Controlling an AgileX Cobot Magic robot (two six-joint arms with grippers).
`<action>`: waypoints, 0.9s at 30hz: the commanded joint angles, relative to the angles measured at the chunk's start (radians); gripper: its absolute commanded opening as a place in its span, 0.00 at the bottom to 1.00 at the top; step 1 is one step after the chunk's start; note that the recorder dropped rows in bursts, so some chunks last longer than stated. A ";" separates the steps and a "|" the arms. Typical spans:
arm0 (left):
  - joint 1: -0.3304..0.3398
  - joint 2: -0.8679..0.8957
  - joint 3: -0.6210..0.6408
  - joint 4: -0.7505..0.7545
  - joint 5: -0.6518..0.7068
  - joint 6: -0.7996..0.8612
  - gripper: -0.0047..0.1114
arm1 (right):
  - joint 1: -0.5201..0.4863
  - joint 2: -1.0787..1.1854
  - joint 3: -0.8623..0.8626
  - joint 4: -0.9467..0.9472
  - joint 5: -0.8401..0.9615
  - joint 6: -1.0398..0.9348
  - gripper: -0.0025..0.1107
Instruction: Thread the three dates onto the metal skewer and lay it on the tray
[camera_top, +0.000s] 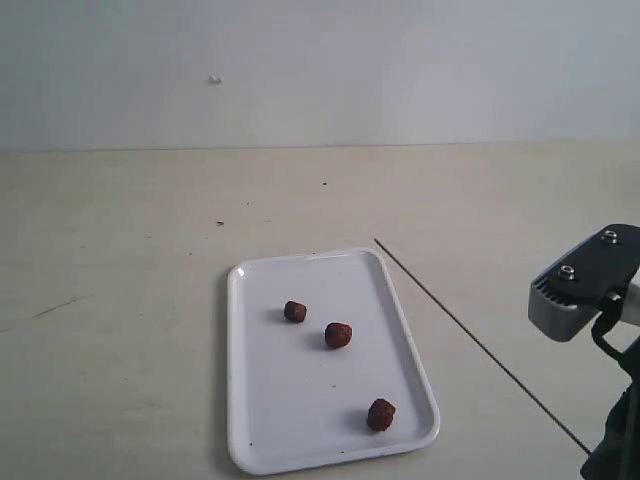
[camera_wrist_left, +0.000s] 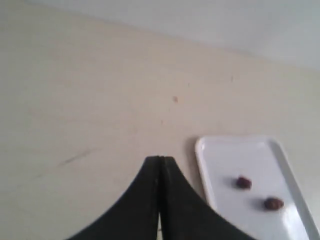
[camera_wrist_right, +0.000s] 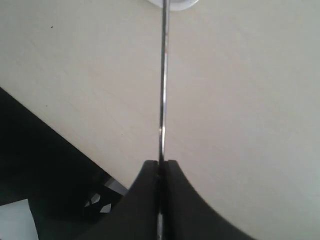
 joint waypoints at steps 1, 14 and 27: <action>-0.011 0.387 -0.301 -0.225 0.376 0.260 0.04 | -0.003 -0.008 0.003 -0.007 -0.021 -0.008 0.02; -0.382 1.019 -0.797 -0.164 0.500 0.117 0.18 | -0.003 -0.008 0.003 -0.002 -0.040 0.009 0.02; -0.497 1.259 -0.982 -0.019 0.597 -0.019 0.40 | -0.003 -0.008 0.003 -0.013 -0.048 0.012 0.02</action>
